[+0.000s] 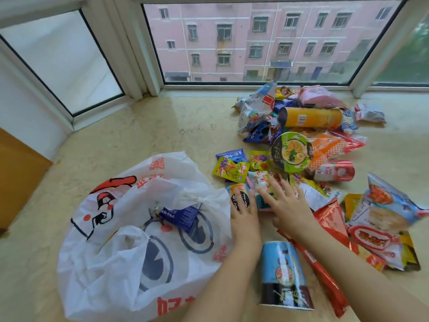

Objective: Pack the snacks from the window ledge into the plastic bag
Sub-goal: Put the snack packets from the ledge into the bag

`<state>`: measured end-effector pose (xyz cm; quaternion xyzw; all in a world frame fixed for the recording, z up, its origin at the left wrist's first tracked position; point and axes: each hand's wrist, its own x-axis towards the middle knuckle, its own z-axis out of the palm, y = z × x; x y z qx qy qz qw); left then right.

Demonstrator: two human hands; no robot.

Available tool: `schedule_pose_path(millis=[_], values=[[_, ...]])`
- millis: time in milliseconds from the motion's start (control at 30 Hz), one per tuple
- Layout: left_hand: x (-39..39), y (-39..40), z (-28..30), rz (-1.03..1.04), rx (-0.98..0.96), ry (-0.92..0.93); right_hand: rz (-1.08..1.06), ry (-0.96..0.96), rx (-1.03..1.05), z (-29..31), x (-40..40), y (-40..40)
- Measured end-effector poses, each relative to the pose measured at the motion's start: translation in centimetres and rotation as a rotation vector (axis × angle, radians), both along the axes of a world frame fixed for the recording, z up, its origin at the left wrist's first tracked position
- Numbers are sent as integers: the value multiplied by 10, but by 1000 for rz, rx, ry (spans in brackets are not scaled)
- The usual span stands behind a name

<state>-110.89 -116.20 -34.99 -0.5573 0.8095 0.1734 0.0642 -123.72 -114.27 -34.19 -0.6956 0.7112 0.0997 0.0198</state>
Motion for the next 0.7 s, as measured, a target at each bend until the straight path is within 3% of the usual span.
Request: schedule_pose_path(millis=[267,400,467,633,700], values=[[-20,-8,-11,102,113,-81,-30,68,-14,-8,6,-16],[-14,-16,-12,37,-28,-117,-21,83,-106,-8,4,-19],[-16,-23,-11,10,-84,-46,-33,46,-158,-5,2,-18],[5,-11,78,-14,-114,100,-79,-176,-258,12,-7,-17],[26,6,109,14,-21,233,-93,-272,-339,24,-7,-13]])
